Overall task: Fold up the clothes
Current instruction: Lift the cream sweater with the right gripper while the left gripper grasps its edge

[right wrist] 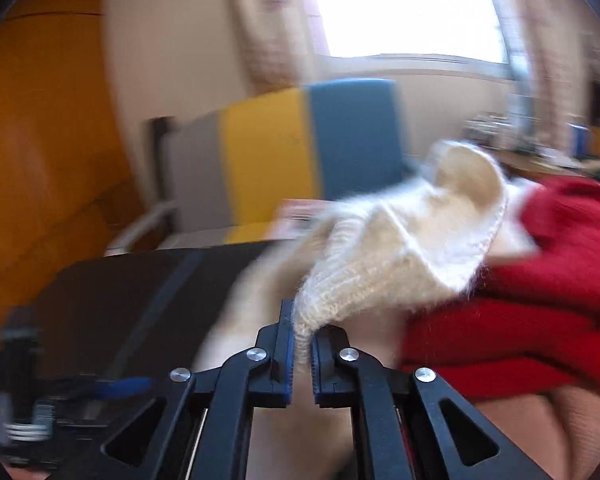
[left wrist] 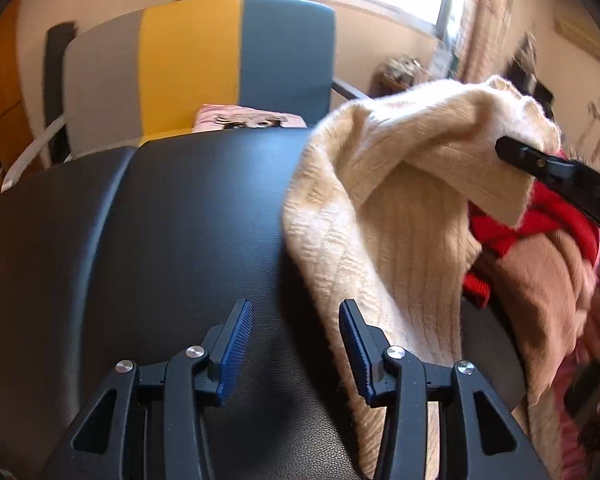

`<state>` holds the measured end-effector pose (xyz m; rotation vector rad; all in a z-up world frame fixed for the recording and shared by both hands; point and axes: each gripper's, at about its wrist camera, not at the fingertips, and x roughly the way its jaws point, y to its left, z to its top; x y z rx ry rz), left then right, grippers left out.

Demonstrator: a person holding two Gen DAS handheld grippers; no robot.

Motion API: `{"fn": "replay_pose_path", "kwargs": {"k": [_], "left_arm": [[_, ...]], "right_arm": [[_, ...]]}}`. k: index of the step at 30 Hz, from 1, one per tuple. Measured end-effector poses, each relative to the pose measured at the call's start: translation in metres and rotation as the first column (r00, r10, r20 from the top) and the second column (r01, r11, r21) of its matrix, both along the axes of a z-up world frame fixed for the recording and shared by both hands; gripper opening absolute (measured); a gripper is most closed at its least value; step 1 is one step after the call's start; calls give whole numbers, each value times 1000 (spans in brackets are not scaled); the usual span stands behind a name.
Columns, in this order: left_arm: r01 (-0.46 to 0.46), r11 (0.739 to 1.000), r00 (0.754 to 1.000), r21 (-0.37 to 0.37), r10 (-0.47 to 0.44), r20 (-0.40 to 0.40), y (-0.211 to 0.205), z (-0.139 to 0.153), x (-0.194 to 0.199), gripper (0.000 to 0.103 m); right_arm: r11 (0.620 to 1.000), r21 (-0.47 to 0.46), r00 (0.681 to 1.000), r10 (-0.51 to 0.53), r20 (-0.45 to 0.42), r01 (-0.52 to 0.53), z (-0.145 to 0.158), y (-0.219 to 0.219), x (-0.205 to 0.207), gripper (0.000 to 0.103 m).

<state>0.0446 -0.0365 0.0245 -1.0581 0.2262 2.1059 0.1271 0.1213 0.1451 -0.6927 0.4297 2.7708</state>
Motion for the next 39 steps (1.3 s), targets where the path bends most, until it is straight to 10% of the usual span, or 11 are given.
{"fn": "replay_pose_path", "kwargs": {"k": [4, 13, 16, 20, 27, 35, 39], "left_arm": [[-83, 996, 996, 29, 84, -15, -26, 4, -5, 46], [-323, 941, 943, 101, 310, 120, -113, -17, -13, 46], [-378, 921, 914, 91, 356, 193, -126, -30, -16, 46], [-366, 923, 901, 120, 320, 293, -125, -36, -8, 47], [-158, 970, 943, 183, 94, 320, -90, -18, 33, 49], [-202, 973, 957, 112, 172, 233, -80, 10, 51, 55], [-309, 947, 921, 91, 273, 279, -89, 10, 41, 55]], "right_arm": [[988, 57, 989, 146, -12, -145, 14, -44, -29, 7], [870, -171, 879, 475, 41, -463, -26, -108, -110, 13], [876, -182, 878, 468, 99, -447, -47, -114, -111, 24], [931, -107, 936, 353, 18, -349, -39, -82, -77, 71], [969, -226, 994, 107, 11, -102, -44, 23, -33, 71], [937, -327, 991, 135, 14, -123, -45, 58, -78, 65], [958, -270, 990, 117, 77, -92, -47, 60, -114, 60]]}}
